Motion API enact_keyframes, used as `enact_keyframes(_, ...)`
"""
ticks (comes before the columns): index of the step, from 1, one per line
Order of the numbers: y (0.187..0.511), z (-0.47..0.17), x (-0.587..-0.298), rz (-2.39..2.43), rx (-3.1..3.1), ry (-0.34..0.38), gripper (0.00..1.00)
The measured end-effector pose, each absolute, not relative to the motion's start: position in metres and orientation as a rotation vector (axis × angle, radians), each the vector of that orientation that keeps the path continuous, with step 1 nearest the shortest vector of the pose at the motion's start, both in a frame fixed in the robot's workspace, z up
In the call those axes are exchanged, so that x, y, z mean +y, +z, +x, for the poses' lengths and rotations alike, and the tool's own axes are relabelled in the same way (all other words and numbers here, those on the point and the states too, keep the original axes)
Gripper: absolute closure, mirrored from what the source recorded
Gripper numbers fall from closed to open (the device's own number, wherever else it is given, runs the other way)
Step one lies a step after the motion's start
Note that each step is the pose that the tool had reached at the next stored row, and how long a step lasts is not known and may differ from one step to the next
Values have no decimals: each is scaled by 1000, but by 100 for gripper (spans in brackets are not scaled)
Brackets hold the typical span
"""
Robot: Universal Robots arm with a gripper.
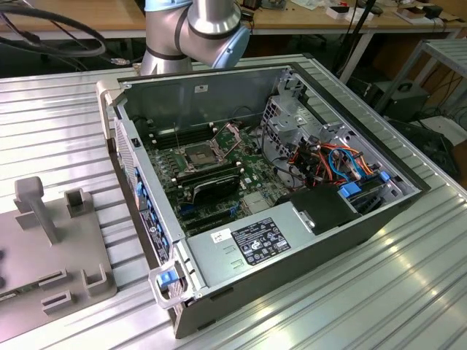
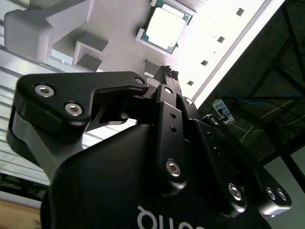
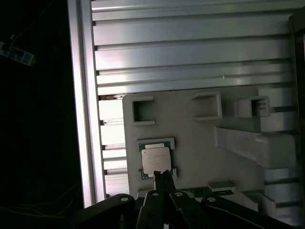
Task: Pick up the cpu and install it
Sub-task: 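Reach for the cpu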
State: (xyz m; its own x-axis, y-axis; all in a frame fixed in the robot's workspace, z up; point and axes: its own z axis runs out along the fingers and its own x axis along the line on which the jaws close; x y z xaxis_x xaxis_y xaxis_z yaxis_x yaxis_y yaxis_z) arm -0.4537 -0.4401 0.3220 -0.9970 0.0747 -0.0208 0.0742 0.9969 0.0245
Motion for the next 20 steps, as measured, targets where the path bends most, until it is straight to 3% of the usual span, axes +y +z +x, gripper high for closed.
enact_keyframes(20,299,-455,-448,116,3117,37,89)
